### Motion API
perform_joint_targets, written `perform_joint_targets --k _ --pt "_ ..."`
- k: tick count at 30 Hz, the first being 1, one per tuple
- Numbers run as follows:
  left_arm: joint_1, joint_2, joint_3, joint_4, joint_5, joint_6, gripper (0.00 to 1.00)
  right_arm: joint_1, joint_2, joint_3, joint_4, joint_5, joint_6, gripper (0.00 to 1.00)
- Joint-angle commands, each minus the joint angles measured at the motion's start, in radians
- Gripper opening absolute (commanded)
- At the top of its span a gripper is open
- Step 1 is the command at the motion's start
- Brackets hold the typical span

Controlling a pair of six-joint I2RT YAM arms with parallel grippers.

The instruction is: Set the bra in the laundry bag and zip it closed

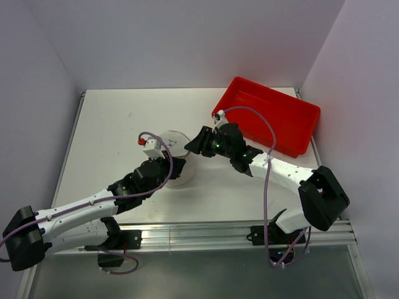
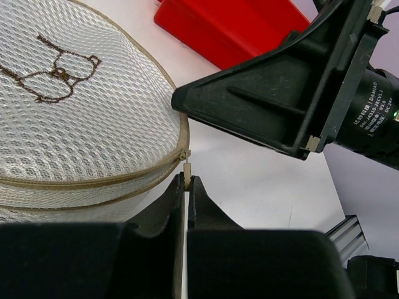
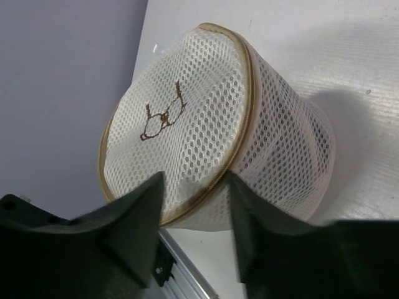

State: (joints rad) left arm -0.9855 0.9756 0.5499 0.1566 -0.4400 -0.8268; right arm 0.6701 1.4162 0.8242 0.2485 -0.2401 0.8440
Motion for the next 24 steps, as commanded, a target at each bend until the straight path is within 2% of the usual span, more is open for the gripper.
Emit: perform_joint_targets --k 1,3,4,6,7,9,16,24 --pt "-0.005 0.014 0.024 0.072 0.026 0.017 0.00 0.006 0.000 -0.004 0.026 -0.005 -0.007 0.48" --pt "-0.005 0.015 0.019 0.077 0.030 0.014 0.00 0.008 0.003 0.007 0.020 -0.007 -0.008 0.39" --pt "-0.005 0.012 0.016 0.078 0.030 0.014 0.00 0.006 0.003 0.010 0.018 0.001 -0.008 0.25" --pt "-0.005 0.009 0.016 0.069 0.029 0.015 0.00 0.006 0.004 0.015 0.014 0.015 -0.016 0.15" --pt "-0.005 0.008 0.015 0.060 0.027 0.017 0.00 0.002 0.013 0.021 0.009 0.019 -0.022 0.07" --pt "-0.005 0.003 0.016 0.048 0.029 0.026 0.00 -0.010 0.024 0.033 0.006 0.019 -0.031 0.00" --pt "-0.005 -0.052 -0.005 -0.086 -0.015 0.038 0.00 -0.087 0.087 0.085 0.035 0.028 -0.082 0.00" --pt "-0.005 -0.198 -0.067 -0.305 -0.123 -0.003 0.00 -0.170 0.165 0.191 0.032 -0.031 -0.171 0.00"
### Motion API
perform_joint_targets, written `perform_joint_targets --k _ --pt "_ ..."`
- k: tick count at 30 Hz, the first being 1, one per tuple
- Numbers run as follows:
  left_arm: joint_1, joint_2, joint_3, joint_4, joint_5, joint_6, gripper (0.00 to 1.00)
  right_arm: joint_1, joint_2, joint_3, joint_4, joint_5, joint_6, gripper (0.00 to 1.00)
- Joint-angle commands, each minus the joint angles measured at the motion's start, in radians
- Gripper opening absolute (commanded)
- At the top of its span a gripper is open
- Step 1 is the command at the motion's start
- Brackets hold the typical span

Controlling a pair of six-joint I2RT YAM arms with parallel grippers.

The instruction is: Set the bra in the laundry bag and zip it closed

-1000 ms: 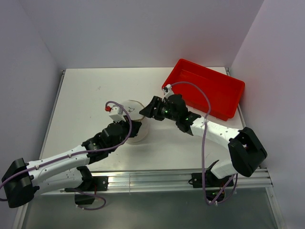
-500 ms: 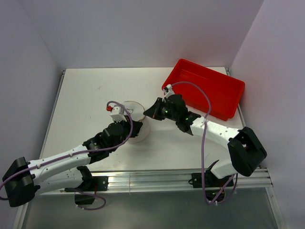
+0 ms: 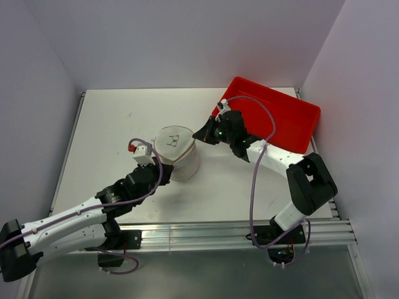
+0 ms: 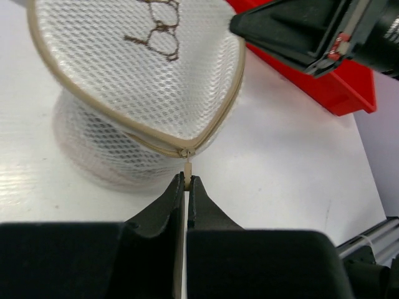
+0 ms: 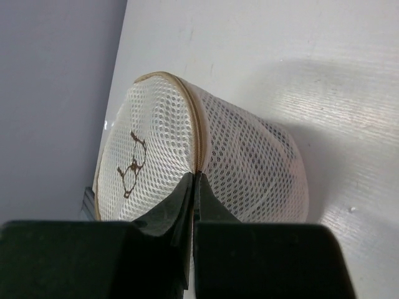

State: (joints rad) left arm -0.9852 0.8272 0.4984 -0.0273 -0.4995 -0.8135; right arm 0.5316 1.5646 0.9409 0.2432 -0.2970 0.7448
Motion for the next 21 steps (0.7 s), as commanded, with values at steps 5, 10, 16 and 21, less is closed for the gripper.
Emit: perform_joint_targets --k 5,10,16,21 --pt "-0.006 -0.095 -0.018 -0.146 -0.068 -0.004 0.00 -0.033 0.103 0.211 -0.054 -0.008 -0.153 0.00" --pt "-0.006 -0.036 -0.023 0.014 0.007 0.002 0.00 -0.007 0.141 0.276 -0.145 -0.022 -0.159 0.34" --pt "-0.006 0.099 0.012 0.231 0.045 -0.018 0.00 0.004 -0.027 0.045 -0.108 0.038 -0.072 0.82" --pt "-0.009 0.148 0.012 0.351 0.058 -0.032 0.00 0.044 -0.182 -0.142 0.002 0.021 0.010 0.83"
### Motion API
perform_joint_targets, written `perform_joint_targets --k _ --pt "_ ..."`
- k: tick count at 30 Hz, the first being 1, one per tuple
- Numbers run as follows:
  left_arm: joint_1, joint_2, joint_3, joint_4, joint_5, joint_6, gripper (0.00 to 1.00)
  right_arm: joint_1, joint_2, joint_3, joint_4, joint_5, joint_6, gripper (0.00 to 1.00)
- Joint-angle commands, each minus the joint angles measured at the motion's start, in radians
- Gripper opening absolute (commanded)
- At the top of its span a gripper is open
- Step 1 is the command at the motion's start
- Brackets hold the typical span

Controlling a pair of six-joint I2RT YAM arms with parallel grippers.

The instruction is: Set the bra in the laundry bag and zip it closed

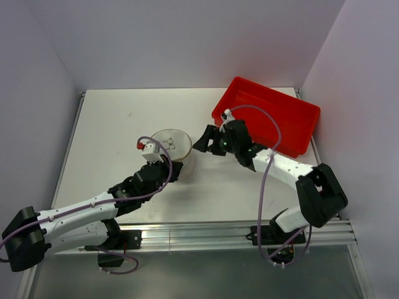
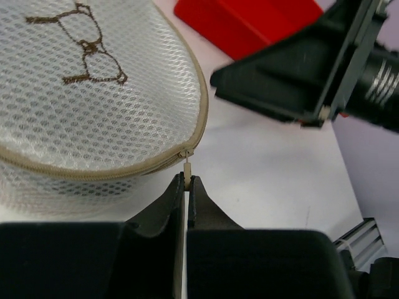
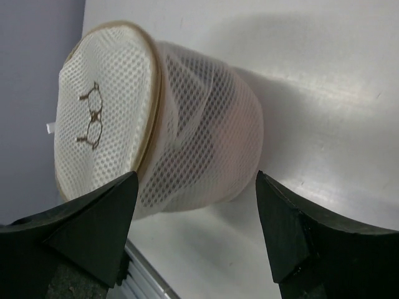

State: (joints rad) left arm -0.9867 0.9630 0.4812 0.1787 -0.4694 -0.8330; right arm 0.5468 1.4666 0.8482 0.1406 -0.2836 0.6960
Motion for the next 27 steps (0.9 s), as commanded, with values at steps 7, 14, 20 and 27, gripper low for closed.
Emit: perform_joint_targets --k 7,14,20,27 --pt "-0.013 0.063 0.017 0.169 0.066 -0.037 0.00 0.103 -0.121 -0.084 0.162 -0.051 0.106 0.72" --pt "-0.015 0.048 0.031 0.140 0.063 -0.015 0.00 0.133 -0.072 -0.044 0.162 -0.020 0.106 0.34" --pt "-0.015 0.017 0.036 0.073 0.051 0.015 0.00 0.125 -0.066 -0.017 0.122 0.012 0.082 0.05" --pt "-0.013 -0.090 0.004 -0.073 -0.011 0.021 0.00 0.062 -0.029 0.029 0.094 0.023 0.030 0.00"
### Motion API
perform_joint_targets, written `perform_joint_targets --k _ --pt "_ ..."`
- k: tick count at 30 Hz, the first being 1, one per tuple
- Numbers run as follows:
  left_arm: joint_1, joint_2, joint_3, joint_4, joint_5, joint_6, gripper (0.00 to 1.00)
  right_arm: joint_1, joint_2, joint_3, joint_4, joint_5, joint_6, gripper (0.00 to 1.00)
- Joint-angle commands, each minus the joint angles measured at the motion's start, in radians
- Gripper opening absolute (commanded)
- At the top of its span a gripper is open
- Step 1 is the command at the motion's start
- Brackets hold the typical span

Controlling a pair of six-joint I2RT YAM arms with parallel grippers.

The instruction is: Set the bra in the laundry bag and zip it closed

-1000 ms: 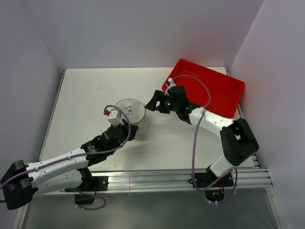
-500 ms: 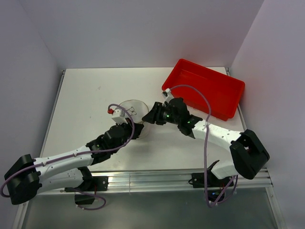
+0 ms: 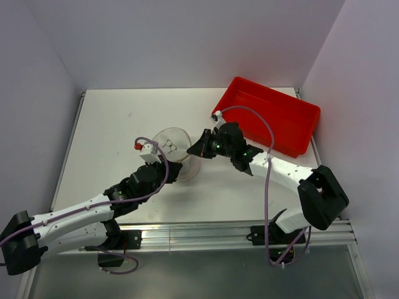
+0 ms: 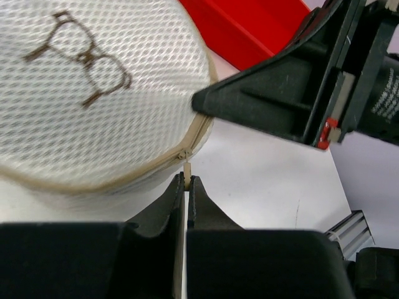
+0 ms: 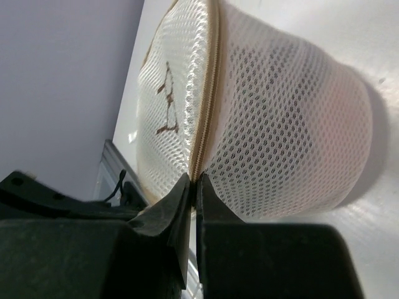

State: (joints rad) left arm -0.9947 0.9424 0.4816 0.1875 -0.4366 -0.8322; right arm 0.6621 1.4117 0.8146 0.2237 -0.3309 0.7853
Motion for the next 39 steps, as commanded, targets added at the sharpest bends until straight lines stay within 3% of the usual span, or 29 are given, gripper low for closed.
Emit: perform_joint_targets --k 1,10,16,18,19,20,22,25,29,32,39 --pt "-0.005 -0.082 -0.001 -0.101 -0.053 0.021 0.00 -0.062 0.035 0.081 0.008 0.063 -0.066 0.00" --pt "-0.005 -0.218 -0.028 -0.325 -0.149 0.008 0.00 -0.127 0.191 0.248 -0.024 0.018 -0.149 0.00" --pt "-0.005 -0.217 -0.015 -0.306 -0.128 0.016 0.00 -0.133 0.293 0.396 -0.118 -0.022 -0.193 0.02" --pt "-0.005 -0.177 -0.009 -0.241 -0.108 0.025 0.00 -0.128 0.290 0.405 -0.141 -0.030 -0.195 0.19" --pt "-0.005 -0.163 -0.006 -0.215 -0.097 0.027 0.00 -0.124 0.268 0.397 -0.147 -0.027 -0.198 0.31" --pt "-0.005 -0.146 -0.003 -0.159 -0.082 0.028 0.00 -0.116 0.254 0.390 -0.162 -0.019 -0.201 0.51" --pt "-0.005 -0.097 0.015 -0.110 -0.071 0.038 0.00 -0.111 0.199 0.336 -0.156 -0.010 -0.192 0.72" --pt "-0.005 -0.042 0.044 -0.037 -0.044 0.041 0.00 -0.102 0.101 0.204 -0.086 -0.011 -0.140 0.87" --pt "-0.005 0.013 0.064 0.027 -0.008 0.045 0.00 -0.046 -0.003 0.008 0.034 -0.013 -0.026 0.87" --pt "-0.005 0.041 0.069 0.046 0.009 0.039 0.00 -0.015 -0.036 -0.051 0.120 -0.036 0.040 0.85" --pt "-0.005 0.044 0.060 0.049 0.029 0.028 0.00 0.036 0.006 -0.008 0.123 0.010 0.051 0.63"
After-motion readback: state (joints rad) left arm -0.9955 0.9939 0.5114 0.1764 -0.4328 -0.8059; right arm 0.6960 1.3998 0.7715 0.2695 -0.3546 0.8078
